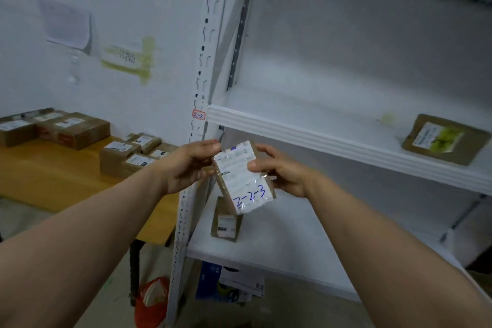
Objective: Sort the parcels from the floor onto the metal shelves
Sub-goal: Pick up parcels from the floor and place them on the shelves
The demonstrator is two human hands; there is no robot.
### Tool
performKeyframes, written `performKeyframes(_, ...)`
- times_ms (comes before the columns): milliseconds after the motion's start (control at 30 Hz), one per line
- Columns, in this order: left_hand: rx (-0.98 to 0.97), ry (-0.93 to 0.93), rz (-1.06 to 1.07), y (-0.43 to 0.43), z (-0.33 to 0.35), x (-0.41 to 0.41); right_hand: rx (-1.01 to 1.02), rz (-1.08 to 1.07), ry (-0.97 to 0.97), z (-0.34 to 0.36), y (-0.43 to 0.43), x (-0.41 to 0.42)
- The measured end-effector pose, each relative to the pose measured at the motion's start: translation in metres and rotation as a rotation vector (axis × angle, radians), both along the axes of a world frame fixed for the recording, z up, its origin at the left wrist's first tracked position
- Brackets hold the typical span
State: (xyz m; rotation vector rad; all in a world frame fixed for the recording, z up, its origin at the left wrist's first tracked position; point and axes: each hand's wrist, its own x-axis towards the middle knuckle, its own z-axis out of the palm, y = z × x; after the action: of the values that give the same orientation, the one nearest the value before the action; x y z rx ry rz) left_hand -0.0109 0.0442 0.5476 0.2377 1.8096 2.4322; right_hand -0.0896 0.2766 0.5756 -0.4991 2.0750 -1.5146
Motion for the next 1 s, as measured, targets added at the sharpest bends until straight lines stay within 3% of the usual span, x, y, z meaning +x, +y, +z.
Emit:
performKeyframes(100, 0.150, 0.074, -0.001, 0.031, 0.038, -0.020, -0.129, -0.152, 0.101, 0.033, 0.033, -0.009)
performKeyframes(167, 0.148, 0.099, -0.013, 0.056, 0.061, -0.037, -0.225, -0.256, 0.165, 0.053, 0.056, -0.015)
performKeyframes(367, -0.211, 0.137, 0.147, 0.135, 0.099, -0.077, -0.370, -0.459, 0.295, 0.078, 0.106, -0.042)
performKeyframes(500, -0.242, 0.248, 0.181, 0.176, 0.114, -0.109, -0.479, -0.488, 0.337, 0.082, 0.136, -0.067)
performKeyframes(833, -0.333, 0.252, 0.159, 0.254, 0.116, -0.194, -0.261, -0.571, 0.512, 0.083, 0.200, -0.144)
performKeyframes(1000, -0.335, 0.218, 0.174, 0.290, 0.111, -0.224, -0.259, -0.683, 0.430, 0.075, 0.231, -0.181)
